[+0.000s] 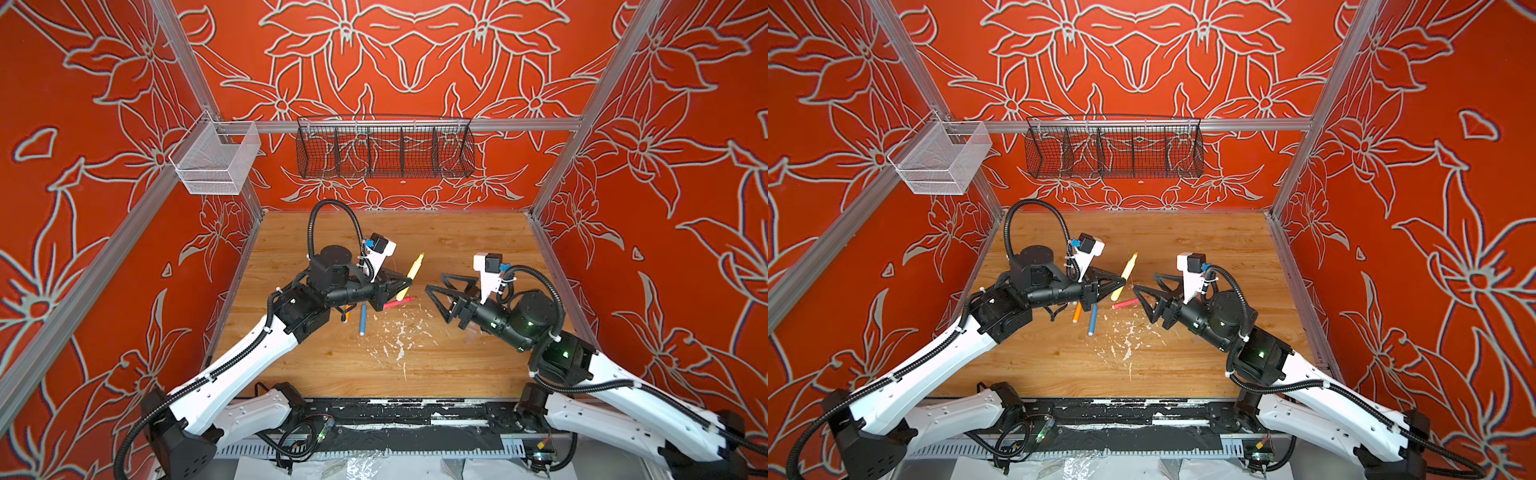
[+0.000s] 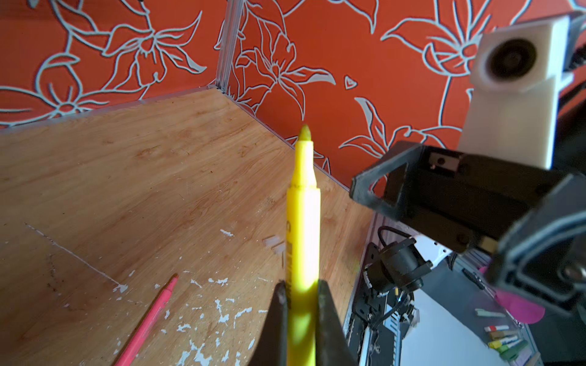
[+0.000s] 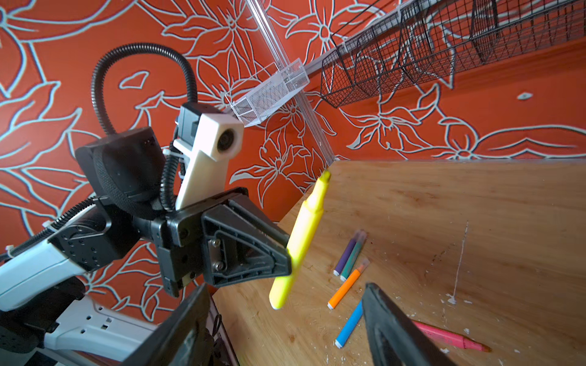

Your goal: Insert the pens into the pen caps

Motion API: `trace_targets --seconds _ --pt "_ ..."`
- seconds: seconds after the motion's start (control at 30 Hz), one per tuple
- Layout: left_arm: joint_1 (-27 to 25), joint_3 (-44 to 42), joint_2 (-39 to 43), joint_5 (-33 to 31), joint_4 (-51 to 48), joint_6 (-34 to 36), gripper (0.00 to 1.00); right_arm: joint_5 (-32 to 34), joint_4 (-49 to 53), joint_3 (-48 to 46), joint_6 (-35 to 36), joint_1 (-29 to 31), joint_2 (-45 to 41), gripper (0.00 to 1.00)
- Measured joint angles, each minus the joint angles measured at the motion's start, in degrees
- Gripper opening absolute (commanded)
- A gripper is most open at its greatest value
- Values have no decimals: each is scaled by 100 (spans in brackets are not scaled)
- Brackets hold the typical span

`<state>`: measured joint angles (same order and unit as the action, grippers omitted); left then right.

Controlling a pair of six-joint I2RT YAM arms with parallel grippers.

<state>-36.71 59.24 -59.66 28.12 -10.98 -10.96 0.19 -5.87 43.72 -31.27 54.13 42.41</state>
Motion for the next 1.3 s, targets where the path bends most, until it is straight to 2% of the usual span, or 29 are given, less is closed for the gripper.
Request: trace_targets --seconds 0.2,0.37,0.47,0.8,1.03,1.3 --pt "-98 -474 1029 177 55 468 0 -299 -887 -505 -136 0 243 68" --pt "-118 -494 1156 260 164 529 0 -826 -1403 -496 -413 7 898 66" --pt "-122 -494 1045 175 157 505 0 -981 -1519 -496 -533 55 986 66" --pt "-157 -516 1001 160 157 461 0 -719 -1670 -498 -599 149 529 64" --pt "-289 -516 879 258 61 590 0 -385 -1672 -490 -527 149 664 62" --pt "-387 -516 848 304 -15 737 0 -369 -1725 -238 -520 197 984 37"
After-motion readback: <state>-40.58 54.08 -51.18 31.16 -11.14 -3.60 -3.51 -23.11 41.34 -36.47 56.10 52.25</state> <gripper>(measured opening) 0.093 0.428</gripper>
